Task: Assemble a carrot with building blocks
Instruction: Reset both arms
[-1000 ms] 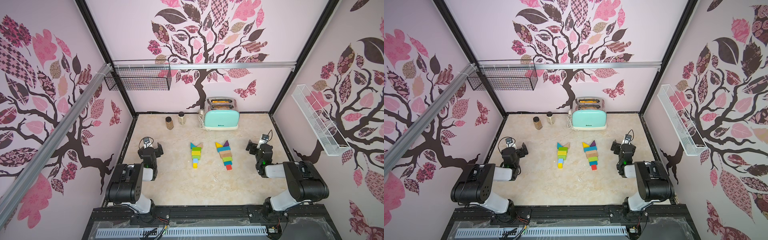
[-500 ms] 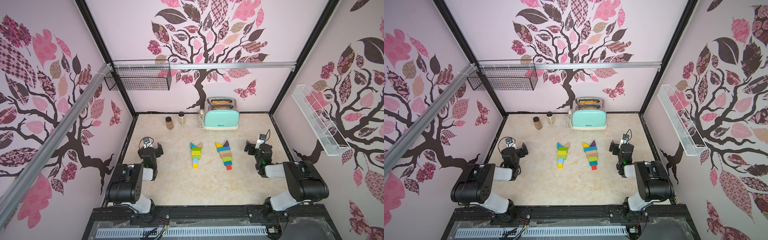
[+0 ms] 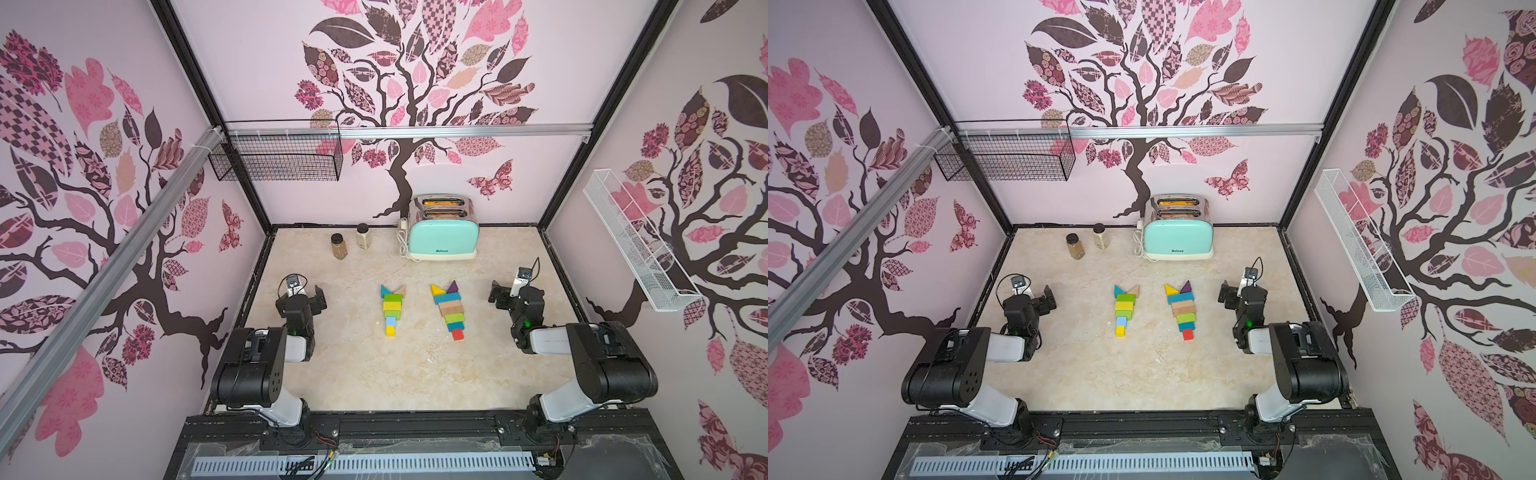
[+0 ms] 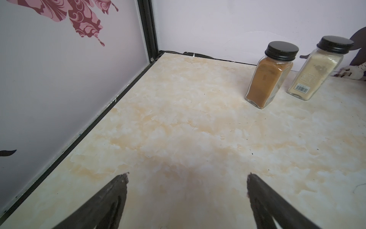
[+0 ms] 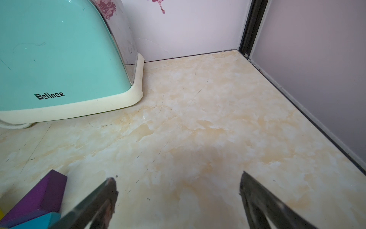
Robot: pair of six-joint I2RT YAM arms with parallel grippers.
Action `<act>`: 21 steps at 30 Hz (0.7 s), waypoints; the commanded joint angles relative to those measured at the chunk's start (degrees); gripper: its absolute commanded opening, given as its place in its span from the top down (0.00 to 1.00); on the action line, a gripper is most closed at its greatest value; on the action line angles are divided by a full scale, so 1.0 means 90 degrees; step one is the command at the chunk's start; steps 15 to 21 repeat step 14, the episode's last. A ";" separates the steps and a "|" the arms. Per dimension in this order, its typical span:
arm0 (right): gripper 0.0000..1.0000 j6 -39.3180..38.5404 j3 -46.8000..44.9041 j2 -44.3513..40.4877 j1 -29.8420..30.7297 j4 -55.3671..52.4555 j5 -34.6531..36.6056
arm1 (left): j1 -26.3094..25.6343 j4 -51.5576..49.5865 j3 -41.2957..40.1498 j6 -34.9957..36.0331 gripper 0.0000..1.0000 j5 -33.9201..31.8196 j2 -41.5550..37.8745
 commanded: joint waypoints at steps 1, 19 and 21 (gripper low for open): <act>0.01 -0.0051 0.0161 0.0055 0.0018 -0.0016 -0.0046 | -0.0019 0.0085 0.0081 0.0095 0.02 0.0050 -0.0042; 0.01 -0.0059 0.0146 0.0038 0.0015 -0.0011 -0.0046 | -0.0030 0.0065 0.0087 0.0094 0.02 0.0031 -0.0046; 0.01 -0.0059 0.0146 0.0038 0.0015 -0.0011 -0.0046 | -0.0030 0.0065 0.0087 0.0094 0.02 0.0031 -0.0046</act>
